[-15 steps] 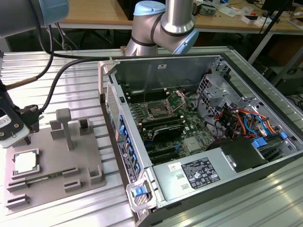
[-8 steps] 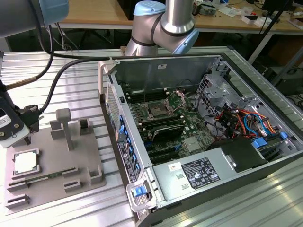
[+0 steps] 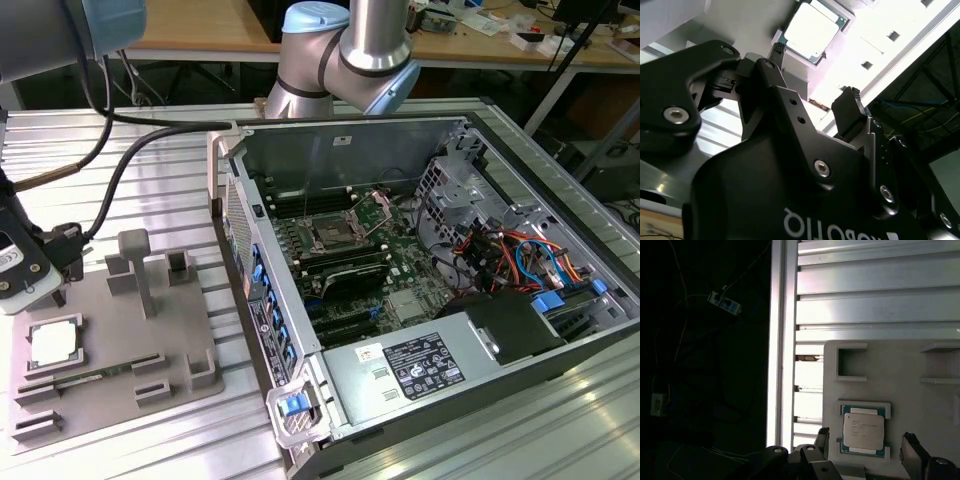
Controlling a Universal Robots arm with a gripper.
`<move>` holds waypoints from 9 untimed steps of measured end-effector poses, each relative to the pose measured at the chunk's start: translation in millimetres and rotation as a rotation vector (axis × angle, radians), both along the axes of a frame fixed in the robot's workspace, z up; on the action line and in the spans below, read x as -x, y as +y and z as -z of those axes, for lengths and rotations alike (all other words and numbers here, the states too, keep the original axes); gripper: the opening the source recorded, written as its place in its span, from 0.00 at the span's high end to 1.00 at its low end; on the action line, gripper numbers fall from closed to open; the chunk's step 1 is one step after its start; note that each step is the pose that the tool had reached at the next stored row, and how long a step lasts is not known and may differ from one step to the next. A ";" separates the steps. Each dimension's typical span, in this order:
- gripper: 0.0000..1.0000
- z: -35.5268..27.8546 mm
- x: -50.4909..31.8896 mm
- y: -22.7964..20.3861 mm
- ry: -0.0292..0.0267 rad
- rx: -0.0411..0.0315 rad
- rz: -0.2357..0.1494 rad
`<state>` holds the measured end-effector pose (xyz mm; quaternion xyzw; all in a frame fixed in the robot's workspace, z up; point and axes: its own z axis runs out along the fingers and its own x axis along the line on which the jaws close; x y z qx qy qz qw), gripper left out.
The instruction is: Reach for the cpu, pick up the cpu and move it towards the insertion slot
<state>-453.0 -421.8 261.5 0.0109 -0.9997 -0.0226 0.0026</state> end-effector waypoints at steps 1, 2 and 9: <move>0.34 1.5 -0.1 -0.1 -0.0002 -0.0001 0.000; 0.34 2.4 -0.1 -0.4 -0.0001 0.0000 0.000; 0.34 11.3 -0.8 -1.8 -0.0001 0.0002 0.001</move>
